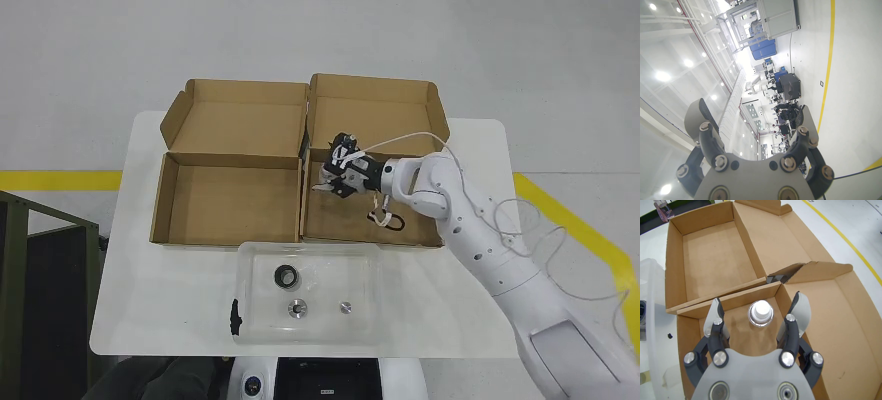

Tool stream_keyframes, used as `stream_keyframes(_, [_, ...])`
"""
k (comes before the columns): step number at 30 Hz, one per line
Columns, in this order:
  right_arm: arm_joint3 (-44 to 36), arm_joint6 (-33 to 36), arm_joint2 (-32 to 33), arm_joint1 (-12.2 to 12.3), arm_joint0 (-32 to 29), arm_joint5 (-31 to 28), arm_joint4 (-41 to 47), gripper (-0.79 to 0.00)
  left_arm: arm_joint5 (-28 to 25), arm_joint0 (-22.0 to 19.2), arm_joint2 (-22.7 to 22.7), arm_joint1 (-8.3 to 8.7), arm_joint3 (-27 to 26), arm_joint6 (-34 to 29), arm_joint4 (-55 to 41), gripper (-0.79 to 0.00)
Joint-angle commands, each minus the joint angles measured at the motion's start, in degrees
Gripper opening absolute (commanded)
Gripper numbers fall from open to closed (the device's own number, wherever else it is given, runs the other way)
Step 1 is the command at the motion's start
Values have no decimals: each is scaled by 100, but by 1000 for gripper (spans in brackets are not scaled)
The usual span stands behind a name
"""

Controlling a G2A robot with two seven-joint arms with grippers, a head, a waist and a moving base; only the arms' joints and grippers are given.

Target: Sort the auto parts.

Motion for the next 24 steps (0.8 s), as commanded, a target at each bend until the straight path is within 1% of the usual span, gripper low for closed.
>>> stream_keyframes(1, [-202, 69, 121, 39, -29, -35, -40, -92, 0, 0, 0, 0, 0, 0, 0, 0])
stream_keyframes(7, [-903, 345, 497, 164, -178, -250, -61, -43, 0, 0, 0, 0, 0, 0, 0, 0])
stream_keyframes(9, [-1166, 584, 567, 203, -263, -326, -72, -3, 0, 0, 0, 0, 0, 0, 0, 0])
stream_keyframes(12, [-1594, 965, 683, 261, -486, -401, 187, 0, 0, 0, 0, 0, 0, 0, 0, 0])
stream_keyframes(16, [-2078, 1255, 809, 331, -785, -431, 332, 0, 0, 0, 0, 0, 0, 0, 0, 0])
stream_keyframes(24, [-3119, 1524, 1216, 515, -1629, -453, 193, 0, 0, 0, 0, 0, 0, 0, 0, 0])
